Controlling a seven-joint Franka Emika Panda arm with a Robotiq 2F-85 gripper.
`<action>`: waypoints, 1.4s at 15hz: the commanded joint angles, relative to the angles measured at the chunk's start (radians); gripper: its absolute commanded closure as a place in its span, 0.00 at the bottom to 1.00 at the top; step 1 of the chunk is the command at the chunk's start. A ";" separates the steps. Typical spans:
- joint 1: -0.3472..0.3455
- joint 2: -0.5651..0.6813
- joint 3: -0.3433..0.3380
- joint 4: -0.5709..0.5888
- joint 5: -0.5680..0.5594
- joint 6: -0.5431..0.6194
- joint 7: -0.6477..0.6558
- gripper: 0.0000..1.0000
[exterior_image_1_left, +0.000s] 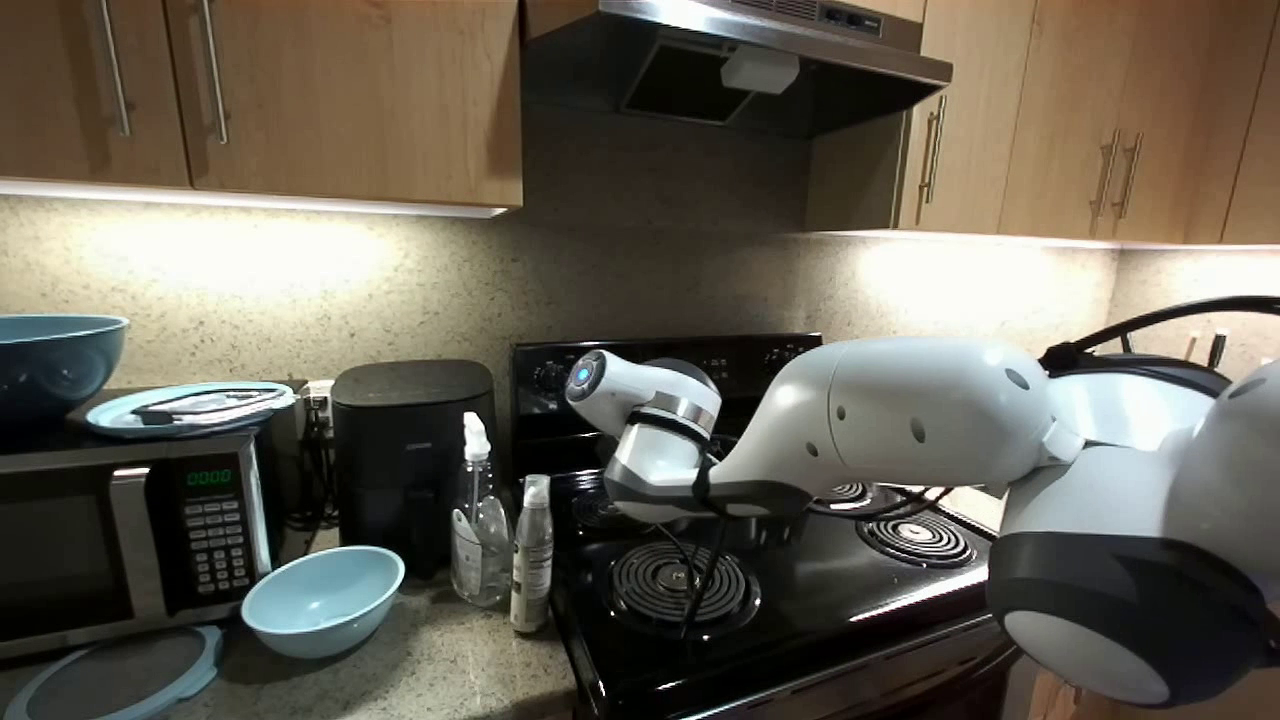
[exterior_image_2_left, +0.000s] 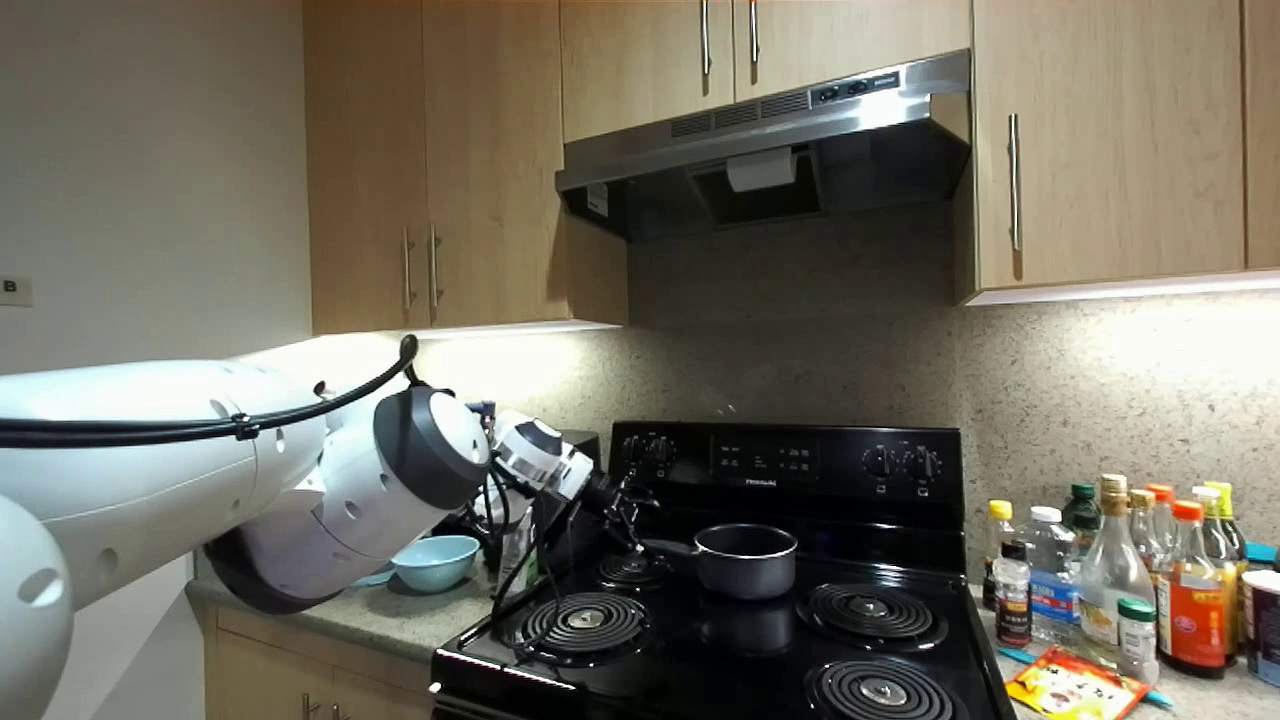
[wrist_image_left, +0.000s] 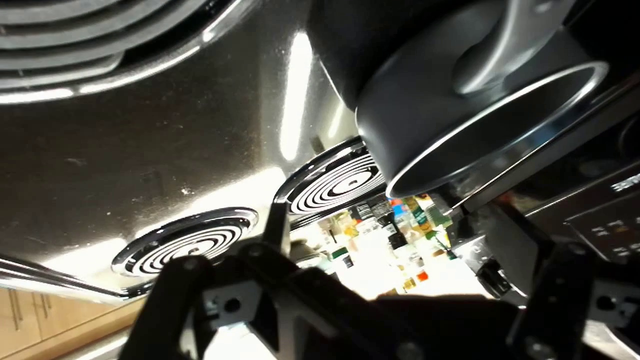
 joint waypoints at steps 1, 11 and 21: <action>-0.067 -0.015 0.035 0.016 0.061 -0.015 0.088 0.00; -0.148 0.006 0.071 0.063 0.097 0.059 0.102 0.00; -0.292 -0.041 0.297 0.012 0.230 0.261 -0.258 0.00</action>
